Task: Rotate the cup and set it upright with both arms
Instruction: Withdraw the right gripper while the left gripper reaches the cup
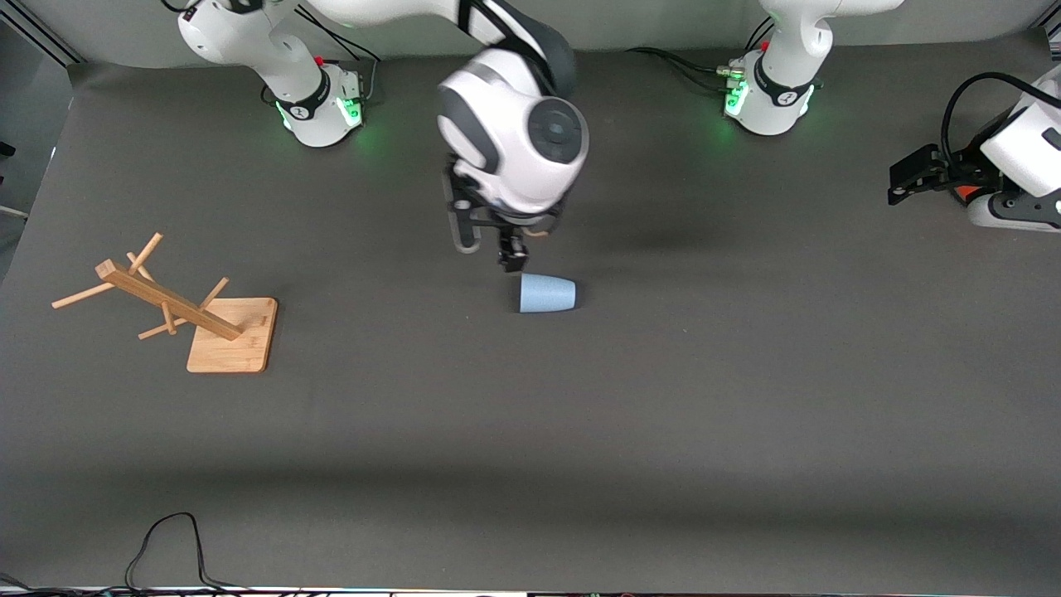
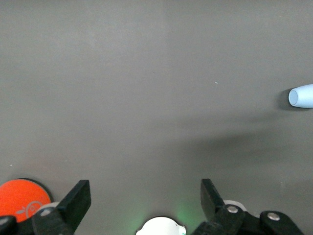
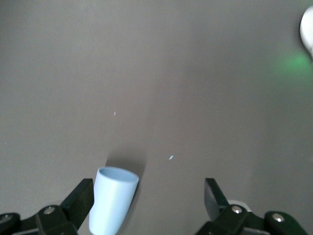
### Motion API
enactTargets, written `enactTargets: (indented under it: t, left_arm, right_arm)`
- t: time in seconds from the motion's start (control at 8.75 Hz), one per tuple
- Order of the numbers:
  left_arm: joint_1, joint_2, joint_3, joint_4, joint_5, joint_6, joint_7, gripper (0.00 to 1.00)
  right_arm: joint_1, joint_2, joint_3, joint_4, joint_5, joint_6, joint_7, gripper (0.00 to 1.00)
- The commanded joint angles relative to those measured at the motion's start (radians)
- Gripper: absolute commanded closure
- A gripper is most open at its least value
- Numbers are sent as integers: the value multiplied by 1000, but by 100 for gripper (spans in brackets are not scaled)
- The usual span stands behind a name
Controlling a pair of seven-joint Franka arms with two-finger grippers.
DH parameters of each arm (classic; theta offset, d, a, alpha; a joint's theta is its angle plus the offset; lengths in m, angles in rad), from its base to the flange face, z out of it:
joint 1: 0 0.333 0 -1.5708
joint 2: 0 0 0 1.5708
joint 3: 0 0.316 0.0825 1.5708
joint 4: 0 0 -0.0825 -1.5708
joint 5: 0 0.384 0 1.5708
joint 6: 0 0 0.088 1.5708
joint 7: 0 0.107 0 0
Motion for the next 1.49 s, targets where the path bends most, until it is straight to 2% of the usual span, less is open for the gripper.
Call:
enactTargets:
  t: [0.0, 0.11, 0.34, 0.69, 0.91, 1.03, 1.14, 1.37]
  left_arm:
    - [-4, -11, -2, 3, -11, -5, -8, 0]
    - [-7, -8, -2, 3, -11, -3, -8, 0]
    - [-8, -10, -5, 3, -13, -8, -8, 0]
    - [-18, 13, -11, 18, -10, -11, -11, 0]
    - [-28, 26, -32, 23, 4, -17, -13, 0]
    - [-27, 33, -32, 23, 2, -26, -13, 0]
    - [-31, 36, -35, 20, -2, -31, -15, 0]
    - [-74, 38, -109, 20, 4, -43, -130, 0]
  right_arm:
    - [-142, -142, 3, -38, 8, -116, -372, 0]
    - [-201, -192, -5, -45, 7, -144, -521, 0]
    - [-276, -286, -67, -80, 7, -179, -826, 0]
    - [-477, -430, -54, -208, 2, -129, -1220, 0]
    - [-656, -499, 45, -281, -4, -58, -1446, 0]
    - [-722, -507, 76, -298, -6, -22, -1531, 0]
    - [-769, -510, 83, -313, -4, 27, -1658, 0]
    - [-807, -564, 81, -414, -4, 178, -1877, 0]
